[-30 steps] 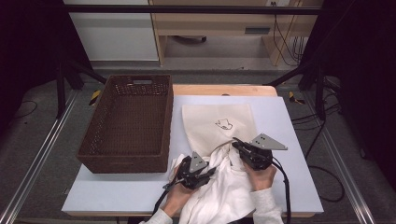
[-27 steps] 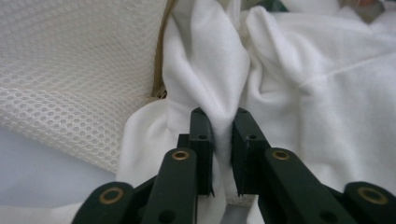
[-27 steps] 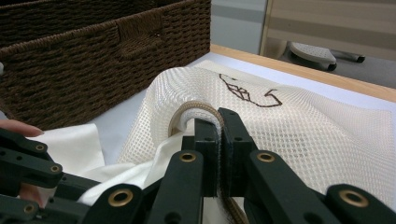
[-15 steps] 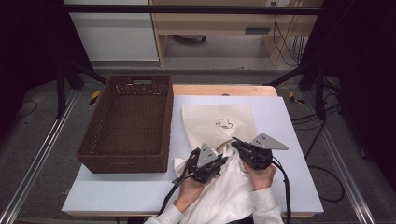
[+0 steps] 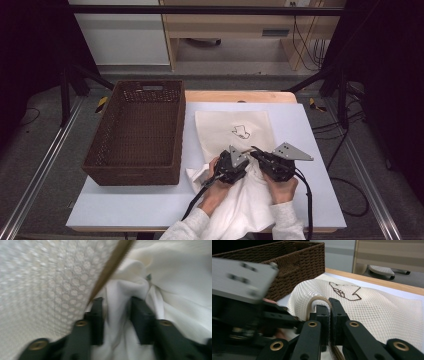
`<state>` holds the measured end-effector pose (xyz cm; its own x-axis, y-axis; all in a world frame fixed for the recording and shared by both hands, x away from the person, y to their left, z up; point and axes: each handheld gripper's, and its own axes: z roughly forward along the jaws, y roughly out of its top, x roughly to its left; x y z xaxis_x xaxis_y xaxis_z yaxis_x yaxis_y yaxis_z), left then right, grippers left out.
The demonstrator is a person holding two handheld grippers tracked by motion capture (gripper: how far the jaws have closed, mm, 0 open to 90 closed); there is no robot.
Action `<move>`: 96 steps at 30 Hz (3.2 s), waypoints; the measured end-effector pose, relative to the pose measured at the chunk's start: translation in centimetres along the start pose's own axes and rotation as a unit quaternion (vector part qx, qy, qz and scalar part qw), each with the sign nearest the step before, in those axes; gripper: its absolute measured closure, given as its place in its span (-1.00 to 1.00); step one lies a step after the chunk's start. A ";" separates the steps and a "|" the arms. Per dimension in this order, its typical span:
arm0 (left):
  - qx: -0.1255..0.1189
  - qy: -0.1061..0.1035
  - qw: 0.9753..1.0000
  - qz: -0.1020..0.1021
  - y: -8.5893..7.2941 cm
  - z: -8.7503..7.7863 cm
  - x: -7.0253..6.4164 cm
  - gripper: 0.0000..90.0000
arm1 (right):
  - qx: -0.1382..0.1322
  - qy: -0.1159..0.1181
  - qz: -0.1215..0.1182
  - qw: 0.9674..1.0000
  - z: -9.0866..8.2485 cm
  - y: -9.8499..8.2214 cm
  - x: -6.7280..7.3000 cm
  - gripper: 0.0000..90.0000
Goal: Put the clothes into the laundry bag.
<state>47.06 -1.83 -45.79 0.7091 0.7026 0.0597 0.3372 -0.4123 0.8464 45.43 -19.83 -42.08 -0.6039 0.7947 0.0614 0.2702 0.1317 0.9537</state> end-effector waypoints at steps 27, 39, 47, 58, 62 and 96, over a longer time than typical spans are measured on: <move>-0.031 -0.061 0.998 -0.005 -1.6 -7.3 1.1 0.87 | 0.005 -0.011 -0.006 1.000 -0.2 0.0 -0.1 0.94; 0.001 -0.056 0.998 0.040 1.2 -0.9 -1.8 0.86 | -0.003 -0.006 -0.003 1.000 -0.4 0.1 -0.3 0.94; 0.018 -0.032 0.999 0.023 0.6 1.4 -0.6 0.62 | 0.003 -0.010 -0.002 1.000 -0.3 0.1 -0.3 0.94; -0.002 -0.006 0.999 0.045 -2.0 -7.0 0.5 -0.37 | 0.002 -0.015 -0.005 1.000 -0.5 0.0 -0.4 0.94; 0.030 -0.005 0.999 0.021 -4.9 -7.5 1.5 -0.26 | 0.003 -0.016 -0.007 1.000 -0.4 0.0 -0.3 0.94; 0.010 -0.020 0.999 0.041 1.3 1.4 -0.9 0.90 | -0.001 -0.015 -0.002 1.000 -0.6 0.1 -0.5 0.94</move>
<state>47.70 -3.84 -45.54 0.7591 0.6423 0.1059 0.2894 -0.4787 0.8289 45.25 -20.55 -41.84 -0.5817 0.8120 0.0487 0.2664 0.1336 0.9546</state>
